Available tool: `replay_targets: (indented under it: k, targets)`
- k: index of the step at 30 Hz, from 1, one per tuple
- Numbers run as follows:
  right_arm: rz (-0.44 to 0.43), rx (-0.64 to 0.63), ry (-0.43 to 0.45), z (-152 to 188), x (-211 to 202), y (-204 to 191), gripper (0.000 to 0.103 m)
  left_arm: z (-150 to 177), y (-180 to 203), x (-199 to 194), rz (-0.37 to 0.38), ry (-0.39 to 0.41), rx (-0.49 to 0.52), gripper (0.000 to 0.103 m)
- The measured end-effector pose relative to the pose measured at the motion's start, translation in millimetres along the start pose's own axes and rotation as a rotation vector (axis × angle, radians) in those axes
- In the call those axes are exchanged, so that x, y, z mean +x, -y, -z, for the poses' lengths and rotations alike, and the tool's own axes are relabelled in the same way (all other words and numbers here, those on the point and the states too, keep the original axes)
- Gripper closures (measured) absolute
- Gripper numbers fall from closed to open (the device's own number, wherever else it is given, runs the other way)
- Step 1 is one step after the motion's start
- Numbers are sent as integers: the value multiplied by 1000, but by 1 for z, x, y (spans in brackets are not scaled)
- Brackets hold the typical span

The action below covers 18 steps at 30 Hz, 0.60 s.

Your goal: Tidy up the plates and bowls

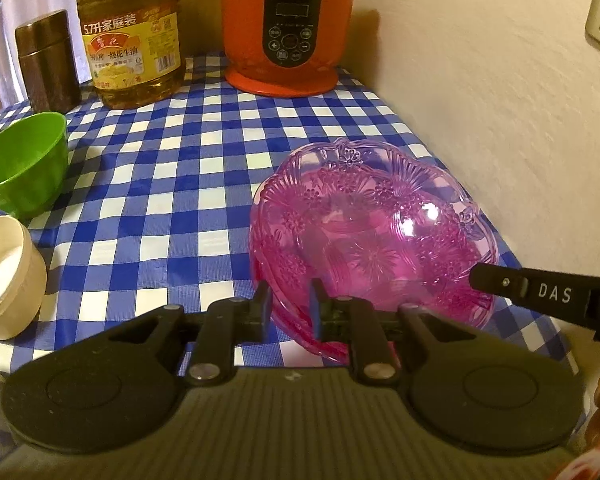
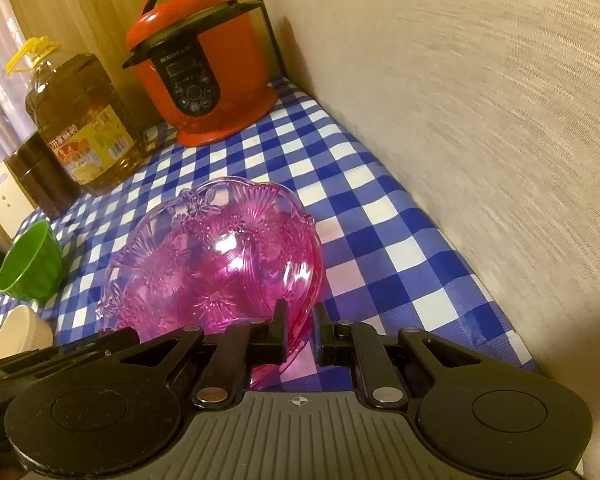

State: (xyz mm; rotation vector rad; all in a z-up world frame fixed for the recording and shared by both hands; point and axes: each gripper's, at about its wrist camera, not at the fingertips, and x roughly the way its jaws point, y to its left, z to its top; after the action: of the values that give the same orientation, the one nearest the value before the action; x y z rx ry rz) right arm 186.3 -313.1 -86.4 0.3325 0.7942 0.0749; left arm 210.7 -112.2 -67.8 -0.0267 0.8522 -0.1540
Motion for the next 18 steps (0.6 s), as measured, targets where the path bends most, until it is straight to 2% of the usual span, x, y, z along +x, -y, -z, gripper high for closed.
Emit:
replay_targets:
  k: [4, 6, 7, 9, 10, 11, 18]
  targets:
    - [-3, 4, 1, -1, 0, 1, 91, 0, 1, 0, -1, 0, 17, 82]
    - [-5, 6, 2, -1, 1, 2, 91, 0, 5, 1, -12, -2, 57, 71]
    - [-11, 10, 1, -1, 1, 3, 89, 0, 6, 2, -30, -3, 77, 62]
    - [-21, 22, 9, -1, 1, 6, 72, 1, 6, 1, -45, 11, 94, 61]
    - [-24, 33, 20, -1, 0, 9, 57, 1, 5, 0, -37, 13, 91, 61]
    - [-32, 46, 29, -1, -2, 11, 54, 1, 2, -1, -31, 14, 81, 61]
    - [-47, 94, 53, 2, -13, 21, 54, 0, -15, -13, 0, 57, -15, 63]
